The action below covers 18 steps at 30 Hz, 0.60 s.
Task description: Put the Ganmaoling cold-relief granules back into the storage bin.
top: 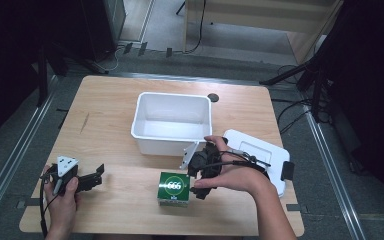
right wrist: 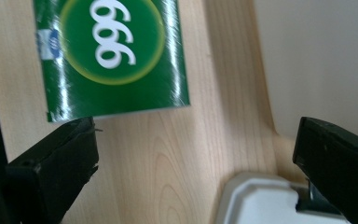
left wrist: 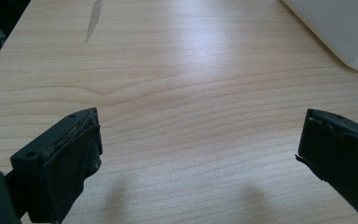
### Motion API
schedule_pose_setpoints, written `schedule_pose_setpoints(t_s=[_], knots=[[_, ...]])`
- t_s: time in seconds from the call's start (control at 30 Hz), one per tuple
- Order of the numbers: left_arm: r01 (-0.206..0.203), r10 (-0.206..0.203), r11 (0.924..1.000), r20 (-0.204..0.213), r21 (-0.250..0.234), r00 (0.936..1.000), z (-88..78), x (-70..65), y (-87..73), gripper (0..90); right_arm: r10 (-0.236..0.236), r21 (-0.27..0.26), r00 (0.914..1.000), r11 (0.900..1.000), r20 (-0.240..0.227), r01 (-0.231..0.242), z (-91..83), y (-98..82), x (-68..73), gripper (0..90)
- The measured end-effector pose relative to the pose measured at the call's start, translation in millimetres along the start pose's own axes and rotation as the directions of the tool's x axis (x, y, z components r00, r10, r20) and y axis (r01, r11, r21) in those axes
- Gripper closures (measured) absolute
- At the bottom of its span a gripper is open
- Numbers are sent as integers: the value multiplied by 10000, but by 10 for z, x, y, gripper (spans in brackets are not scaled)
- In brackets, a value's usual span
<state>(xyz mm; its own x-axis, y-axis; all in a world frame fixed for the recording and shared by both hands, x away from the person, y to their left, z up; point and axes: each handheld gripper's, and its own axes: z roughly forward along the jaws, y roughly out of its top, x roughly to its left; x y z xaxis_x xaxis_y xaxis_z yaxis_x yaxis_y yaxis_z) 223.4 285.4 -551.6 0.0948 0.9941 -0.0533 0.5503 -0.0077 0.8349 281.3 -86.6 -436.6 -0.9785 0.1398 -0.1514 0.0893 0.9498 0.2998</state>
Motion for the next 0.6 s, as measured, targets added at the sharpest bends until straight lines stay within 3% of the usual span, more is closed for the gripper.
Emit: schedule_pose_setpoints(t_s=[0.17, 0.33, 0.6], knots=[[-4, 4, 10000, 11, 37, 10000, 4, -1, 3, 2, -179, -4, 9994, 9998, -296, 179, 21, 98, 65, 0], [13, -13, 10000, 6, 39, 10000, 4, 1, 4, 2, -692, -124, 9953, 9976, -681, 685, 46, 188, 161, 0], [42, -42, 10000, 22, 80, 10000, 7, 5, 5, 2, -887, 35, 9918, 9960, -925, 894, 134, 300, 251, 0]])
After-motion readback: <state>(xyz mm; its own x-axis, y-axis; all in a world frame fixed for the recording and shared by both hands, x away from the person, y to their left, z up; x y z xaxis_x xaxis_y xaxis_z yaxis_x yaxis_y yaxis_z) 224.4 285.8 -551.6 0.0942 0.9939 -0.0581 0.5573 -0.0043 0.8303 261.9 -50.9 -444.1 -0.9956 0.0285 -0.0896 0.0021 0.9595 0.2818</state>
